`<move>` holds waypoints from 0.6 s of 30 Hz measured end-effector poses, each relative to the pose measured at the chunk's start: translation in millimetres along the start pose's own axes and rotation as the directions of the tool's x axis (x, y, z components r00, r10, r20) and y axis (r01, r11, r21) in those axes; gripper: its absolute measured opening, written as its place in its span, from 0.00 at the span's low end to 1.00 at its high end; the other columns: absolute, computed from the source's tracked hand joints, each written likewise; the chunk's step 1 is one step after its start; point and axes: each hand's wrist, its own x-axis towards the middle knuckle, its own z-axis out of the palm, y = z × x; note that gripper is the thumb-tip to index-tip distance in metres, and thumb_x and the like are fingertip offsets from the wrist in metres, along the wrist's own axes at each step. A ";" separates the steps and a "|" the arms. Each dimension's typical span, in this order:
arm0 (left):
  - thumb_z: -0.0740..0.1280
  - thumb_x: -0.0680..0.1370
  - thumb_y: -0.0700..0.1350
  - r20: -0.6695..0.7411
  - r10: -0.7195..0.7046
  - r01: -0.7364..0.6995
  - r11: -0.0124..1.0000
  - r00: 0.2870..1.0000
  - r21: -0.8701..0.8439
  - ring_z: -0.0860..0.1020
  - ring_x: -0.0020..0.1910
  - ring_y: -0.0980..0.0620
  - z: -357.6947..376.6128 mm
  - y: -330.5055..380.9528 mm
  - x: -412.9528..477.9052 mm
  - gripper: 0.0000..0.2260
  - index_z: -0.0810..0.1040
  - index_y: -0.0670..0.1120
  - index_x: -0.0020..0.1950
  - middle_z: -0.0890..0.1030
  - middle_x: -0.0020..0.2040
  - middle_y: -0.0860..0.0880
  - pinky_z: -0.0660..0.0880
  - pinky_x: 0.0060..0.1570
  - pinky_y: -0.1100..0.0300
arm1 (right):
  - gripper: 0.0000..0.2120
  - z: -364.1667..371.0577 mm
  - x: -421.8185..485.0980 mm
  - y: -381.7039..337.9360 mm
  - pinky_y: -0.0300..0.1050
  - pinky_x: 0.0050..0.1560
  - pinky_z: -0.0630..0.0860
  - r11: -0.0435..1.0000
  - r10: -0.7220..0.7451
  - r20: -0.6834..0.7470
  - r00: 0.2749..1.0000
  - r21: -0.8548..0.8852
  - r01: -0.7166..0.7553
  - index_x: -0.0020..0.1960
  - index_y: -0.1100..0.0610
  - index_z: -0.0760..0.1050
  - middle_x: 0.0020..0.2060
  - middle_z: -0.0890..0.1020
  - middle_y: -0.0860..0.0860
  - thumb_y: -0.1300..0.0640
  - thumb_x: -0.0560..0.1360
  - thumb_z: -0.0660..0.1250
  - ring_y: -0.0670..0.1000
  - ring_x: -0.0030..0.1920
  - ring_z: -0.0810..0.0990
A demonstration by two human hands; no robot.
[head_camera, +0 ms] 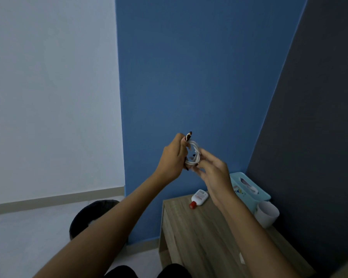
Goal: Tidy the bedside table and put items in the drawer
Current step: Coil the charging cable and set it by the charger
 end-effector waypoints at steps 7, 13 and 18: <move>0.50 0.84 0.48 0.042 -0.034 0.036 0.998 0.999 -0.051 0.69 0.24 0.59 -5.6 -6.2 -0.8 0.14 0.68 0.41 0.46 0.69 0.30 0.51 0.69 0.26 0.64 | 0.13 -3.7 4.4 3.4 0.47 0.55 0.80 0.998 0.063 0.057 0.996 0.018 -0.064 0.59 0.60 0.79 0.53 0.84 0.58 0.65 0.77 0.64 0.54 0.55 0.82; 0.51 0.83 0.48 0.056 -0.010 0.006 0.997 0.998 0.074 0.66 0.27 0.57 -4.5 -11.0 -0.8 0.14 0.69 0.42 0.45 0.69 0.31 0.53 0.65 0.29 0.65 | 0.07 -6.4 6.8 7.4 0.40 0.50 0.76 0.985 0.159 0.018 0.987 0.072 -0.160 0.51 0.59 0.81 0.46 0.85 0.53 0.63 0.77 0.65 0.50 0.50 0.82; 0.51 0.83 0.48 0.022 0.096 -0.099 0.968 0.995 0.230 0.68 0.35 0.54 -4.1 -20.3 1.6 0.13 0.69 0.44 0.44 0.71 0.37 0.49 0.64 0.36 0.63 | 0.10 -7.0 3.4 4.9 0.48 0.62 0.75 0.981 0.173 0.039 0.984 0.079 -0.176 0.56 0.66 0.78 0.51 0.83 0.60 0.63 0.78 0.63 0.54 0.55 0.81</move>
